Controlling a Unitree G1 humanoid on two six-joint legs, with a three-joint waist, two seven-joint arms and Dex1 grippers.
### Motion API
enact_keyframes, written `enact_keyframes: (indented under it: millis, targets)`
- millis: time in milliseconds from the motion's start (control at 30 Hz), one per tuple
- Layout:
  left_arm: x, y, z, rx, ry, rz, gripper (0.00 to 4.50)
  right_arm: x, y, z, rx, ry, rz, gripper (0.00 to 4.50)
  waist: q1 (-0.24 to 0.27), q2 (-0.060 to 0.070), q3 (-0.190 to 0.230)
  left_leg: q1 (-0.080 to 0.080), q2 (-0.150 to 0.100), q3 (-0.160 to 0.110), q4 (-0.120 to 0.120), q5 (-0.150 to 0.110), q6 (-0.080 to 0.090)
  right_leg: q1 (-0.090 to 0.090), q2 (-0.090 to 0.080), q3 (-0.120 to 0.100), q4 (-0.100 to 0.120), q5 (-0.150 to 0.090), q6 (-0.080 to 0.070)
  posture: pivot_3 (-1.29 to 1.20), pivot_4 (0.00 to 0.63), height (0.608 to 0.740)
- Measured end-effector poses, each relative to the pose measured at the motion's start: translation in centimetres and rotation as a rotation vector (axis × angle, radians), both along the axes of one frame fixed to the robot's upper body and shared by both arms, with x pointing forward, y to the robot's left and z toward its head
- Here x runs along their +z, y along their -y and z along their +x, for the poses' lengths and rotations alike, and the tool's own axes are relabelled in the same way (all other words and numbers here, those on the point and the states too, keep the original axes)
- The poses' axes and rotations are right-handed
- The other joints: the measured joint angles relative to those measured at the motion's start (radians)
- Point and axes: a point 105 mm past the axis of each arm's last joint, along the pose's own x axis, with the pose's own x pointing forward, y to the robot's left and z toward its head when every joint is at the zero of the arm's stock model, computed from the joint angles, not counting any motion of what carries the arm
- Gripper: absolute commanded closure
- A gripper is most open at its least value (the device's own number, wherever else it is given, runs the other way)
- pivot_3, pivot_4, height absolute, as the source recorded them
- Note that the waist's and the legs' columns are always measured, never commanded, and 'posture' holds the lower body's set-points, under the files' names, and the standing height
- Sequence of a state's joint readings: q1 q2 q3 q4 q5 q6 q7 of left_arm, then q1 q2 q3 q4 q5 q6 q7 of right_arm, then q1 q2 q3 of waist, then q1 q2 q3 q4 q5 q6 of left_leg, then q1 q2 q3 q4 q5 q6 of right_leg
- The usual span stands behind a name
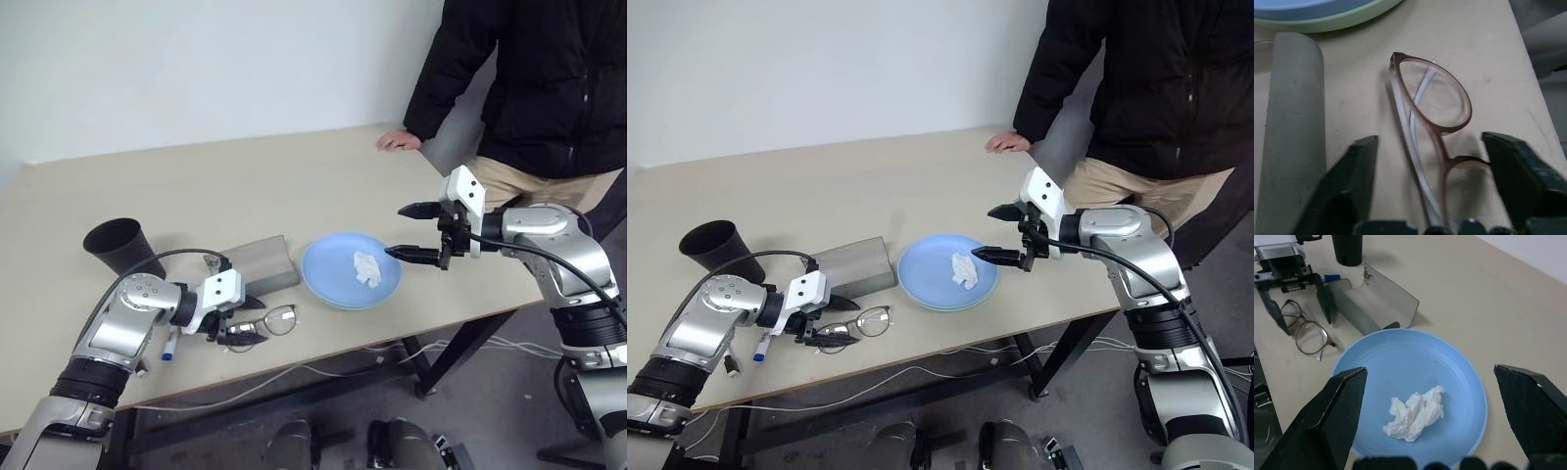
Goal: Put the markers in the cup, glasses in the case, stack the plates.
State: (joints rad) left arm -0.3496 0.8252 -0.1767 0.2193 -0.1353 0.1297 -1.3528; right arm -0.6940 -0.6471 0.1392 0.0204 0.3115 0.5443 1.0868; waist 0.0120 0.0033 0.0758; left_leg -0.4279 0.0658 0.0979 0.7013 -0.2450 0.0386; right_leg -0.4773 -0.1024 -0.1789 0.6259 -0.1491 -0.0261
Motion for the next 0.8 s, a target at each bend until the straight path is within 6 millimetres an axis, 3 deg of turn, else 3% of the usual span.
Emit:
enact_keyframes:
  millis: [200, 267, 800]
  targets:
    - [0.3, 0.4, 0.3, -0.009, 0.013, -0.011, 3.97, 0.0, -0.1, 0.0, 0.0, 0.0, 0.002, 0.0, 0.0, 0.0, 0.0, 0.0, 0.0, 0.0, 0.0, 0.0, 0.0, 0.0, 0.0, 0.0, 0.0, 0.0, 0.0, 0.0, 0.0, 0.701]
    - [0.7, 0.7, 0.2, -0.032, 0.016, -0.023, 4.45, 0.0, -0.1, 0.0, -0.001, 0.0, 0.002, 0.0, 0.001, 0.002, -0.001, 0.001, 0.0, -0.001, 0.0, 0.0, 0.0, 0.001, 0.0, 0.0, 0.0, 0.0, 0.0, 0.0, 0.0, 0.701]
    - [1.6, 0.9, 0.9, -0.031, 0.042, -0.027, 4.47, 0.0, -0.1, 0.1, -0.01, 0.004, 0.004, 0.0, 0.001, 0.002, -0.001, 0.0, 0.002, -0.001, 0.002, 0.001, 0.002, 0.001, -0.001, 0.0, -0.001, 0.0, 0.0, 0.0, 0.0, 0.701]
